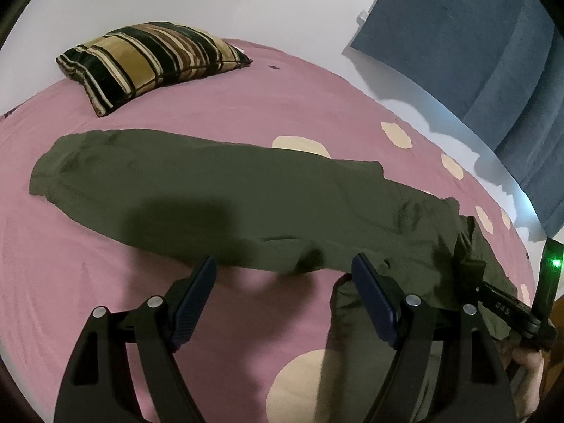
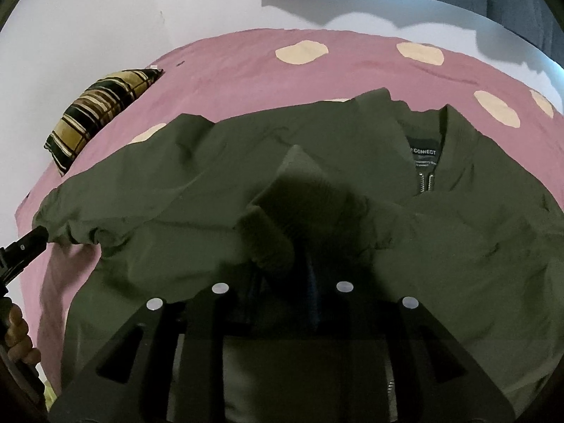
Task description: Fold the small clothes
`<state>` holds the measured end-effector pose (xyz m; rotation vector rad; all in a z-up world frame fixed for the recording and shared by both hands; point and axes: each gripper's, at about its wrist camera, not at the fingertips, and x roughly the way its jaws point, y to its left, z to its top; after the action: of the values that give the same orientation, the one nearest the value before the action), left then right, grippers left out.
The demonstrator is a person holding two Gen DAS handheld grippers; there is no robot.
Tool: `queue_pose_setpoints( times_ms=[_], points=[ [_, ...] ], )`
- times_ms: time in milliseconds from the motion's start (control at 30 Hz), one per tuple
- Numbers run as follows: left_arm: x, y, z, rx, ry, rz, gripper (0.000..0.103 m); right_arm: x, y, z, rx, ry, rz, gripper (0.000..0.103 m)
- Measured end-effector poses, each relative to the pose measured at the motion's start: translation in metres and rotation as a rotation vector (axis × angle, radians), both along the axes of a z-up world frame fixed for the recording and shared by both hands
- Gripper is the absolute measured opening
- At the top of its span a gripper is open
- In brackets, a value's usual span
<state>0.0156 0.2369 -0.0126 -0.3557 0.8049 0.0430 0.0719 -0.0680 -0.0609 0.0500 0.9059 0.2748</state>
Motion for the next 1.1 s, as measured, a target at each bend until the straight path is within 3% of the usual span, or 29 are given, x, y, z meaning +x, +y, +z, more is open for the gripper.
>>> queue_pose_setpoints(
  times_ms=[633, 900, 1000, 1100],
  points=[
    [0.003, -0.013, -0.008, 0.006, 0.029, -0.025, 0.078, -0.007, 0.017, -0.003, 0.012, 0.02, 0.039, 0.047],
    [0.003, -0.018, -0.012, 0.008, 0.043, -0.03, 0.078, -0.025, 0.02, 0.009, 0.141, 0.027, 0.136, 0.049],
    [0.003, -0.019, -0.011, 0.009, 0.039, -0.033, 0.078, -0.042, -0.005, 0.023, 0.163, -0.006, 0.142, 0.053],
    [0.002, -0.023, -0.012, 0.01, 0.036, -0.041, 0.078, -0.056, -0.062, 0.035, 0.2, -0.043, 0.058, 0.056]
  ],
)
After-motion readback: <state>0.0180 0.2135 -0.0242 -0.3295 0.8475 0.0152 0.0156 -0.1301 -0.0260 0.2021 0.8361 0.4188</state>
